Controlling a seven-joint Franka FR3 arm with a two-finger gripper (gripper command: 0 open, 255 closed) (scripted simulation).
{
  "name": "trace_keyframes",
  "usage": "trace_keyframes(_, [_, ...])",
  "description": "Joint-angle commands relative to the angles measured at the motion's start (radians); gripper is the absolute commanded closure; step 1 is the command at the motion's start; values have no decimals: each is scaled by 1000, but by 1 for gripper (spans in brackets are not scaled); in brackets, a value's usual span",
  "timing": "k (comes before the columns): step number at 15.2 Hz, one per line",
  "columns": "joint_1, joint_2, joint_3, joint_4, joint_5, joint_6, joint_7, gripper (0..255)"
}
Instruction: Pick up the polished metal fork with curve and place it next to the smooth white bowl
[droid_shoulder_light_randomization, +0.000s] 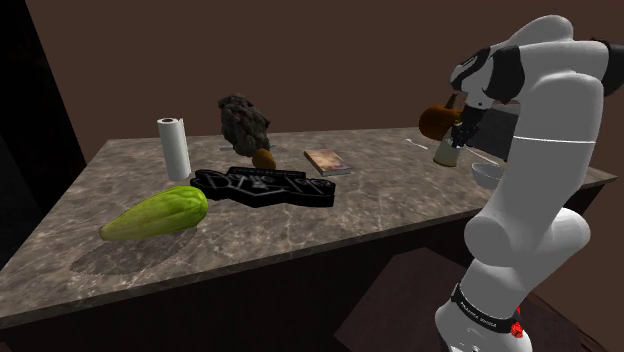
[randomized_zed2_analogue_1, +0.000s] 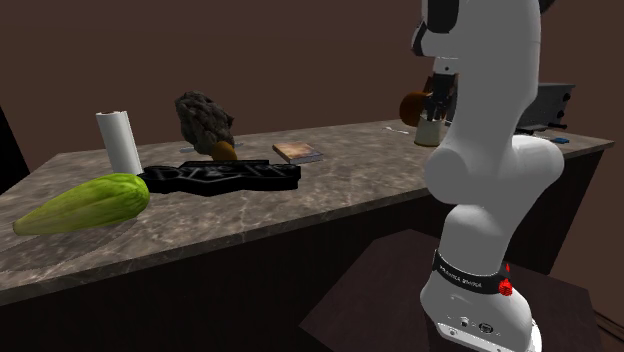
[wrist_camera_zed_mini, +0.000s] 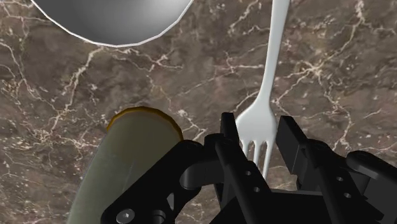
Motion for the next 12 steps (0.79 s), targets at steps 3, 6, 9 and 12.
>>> trace_keyframes(3, [-32,49,1,26,35,10,-41,255])
trace_keyframes(6, [-32,59,5,-3,44,45,-49,255])
trace_keyframes(9, [-34,71,9,-29,55,81,-58,255])
trace_keyframes(12, [-36,85,15,-53,68,115,-68,255])
